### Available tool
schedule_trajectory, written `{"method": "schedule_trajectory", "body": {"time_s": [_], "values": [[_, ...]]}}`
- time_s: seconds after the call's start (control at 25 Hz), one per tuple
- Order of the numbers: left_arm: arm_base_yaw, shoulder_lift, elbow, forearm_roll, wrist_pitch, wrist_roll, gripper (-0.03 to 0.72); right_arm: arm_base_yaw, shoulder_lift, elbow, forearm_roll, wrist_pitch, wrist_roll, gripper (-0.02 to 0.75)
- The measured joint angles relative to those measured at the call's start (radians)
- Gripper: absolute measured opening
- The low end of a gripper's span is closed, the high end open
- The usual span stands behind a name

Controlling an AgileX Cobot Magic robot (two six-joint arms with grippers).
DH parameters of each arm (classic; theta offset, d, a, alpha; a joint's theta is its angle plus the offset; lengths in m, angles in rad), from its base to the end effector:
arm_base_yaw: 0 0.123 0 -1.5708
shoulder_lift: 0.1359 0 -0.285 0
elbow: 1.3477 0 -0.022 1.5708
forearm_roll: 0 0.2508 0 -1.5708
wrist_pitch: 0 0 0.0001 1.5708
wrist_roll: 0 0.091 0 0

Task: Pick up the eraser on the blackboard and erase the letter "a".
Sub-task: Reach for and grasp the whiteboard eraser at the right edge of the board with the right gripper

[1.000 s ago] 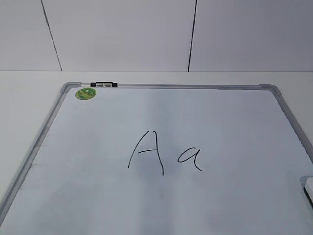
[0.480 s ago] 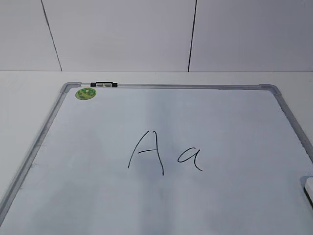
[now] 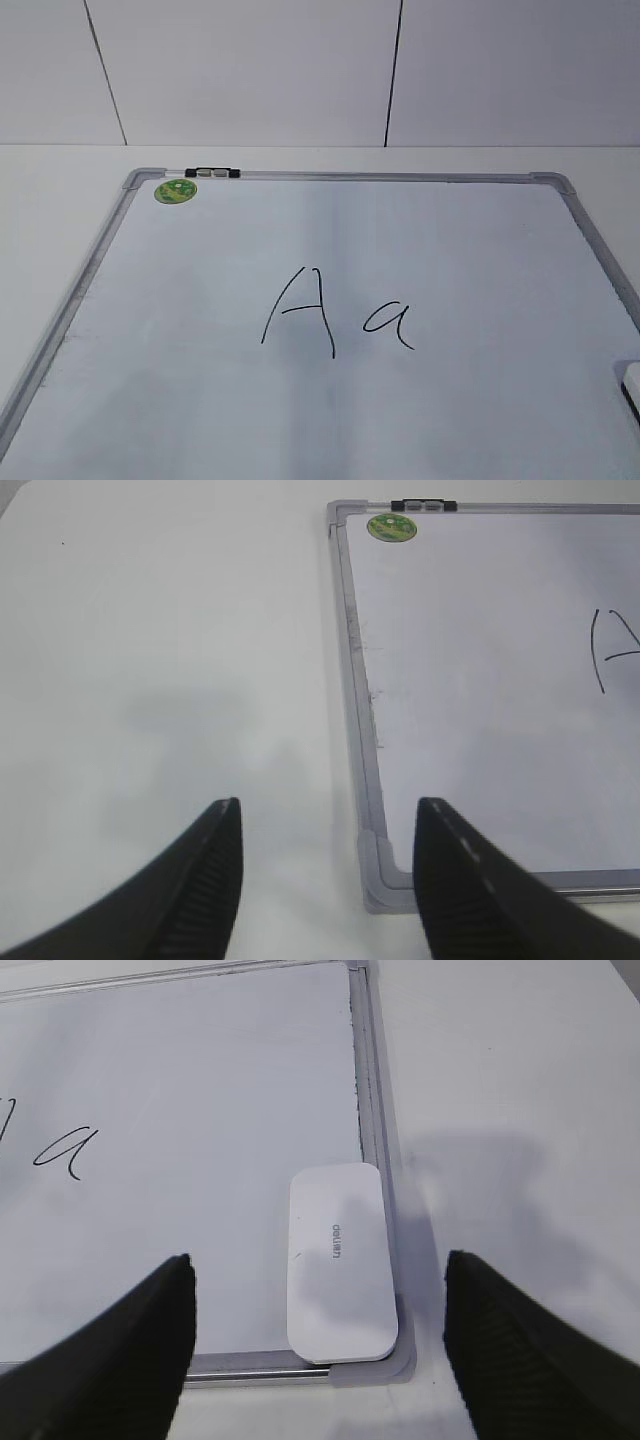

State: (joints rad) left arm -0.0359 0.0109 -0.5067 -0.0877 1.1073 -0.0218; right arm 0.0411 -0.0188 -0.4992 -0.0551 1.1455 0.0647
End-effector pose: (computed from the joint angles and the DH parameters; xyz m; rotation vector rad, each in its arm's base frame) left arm -0.0064 -0.0069 0.2757 0.0211 2.0948 -0.1408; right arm -0.0112 -0.0050 0.2703 0.0309 2.1096 -0.0033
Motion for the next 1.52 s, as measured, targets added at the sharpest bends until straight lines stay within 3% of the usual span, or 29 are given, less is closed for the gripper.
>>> {"method": "schedule_trajectory", "body": {"time_s": [0.68,1.52], "values": [[0.0,0.0,0.0,-0.002,0.0,0.0,0.414,0.0,0.005,0.0,-0.003,0.0,0.0,0.592],[0.0,0.0,0.0,-0.039,-0.001,0.0,0.414,0.0,0.516,-0.061,-0.003,-0.028,0.002,0.592]]}}
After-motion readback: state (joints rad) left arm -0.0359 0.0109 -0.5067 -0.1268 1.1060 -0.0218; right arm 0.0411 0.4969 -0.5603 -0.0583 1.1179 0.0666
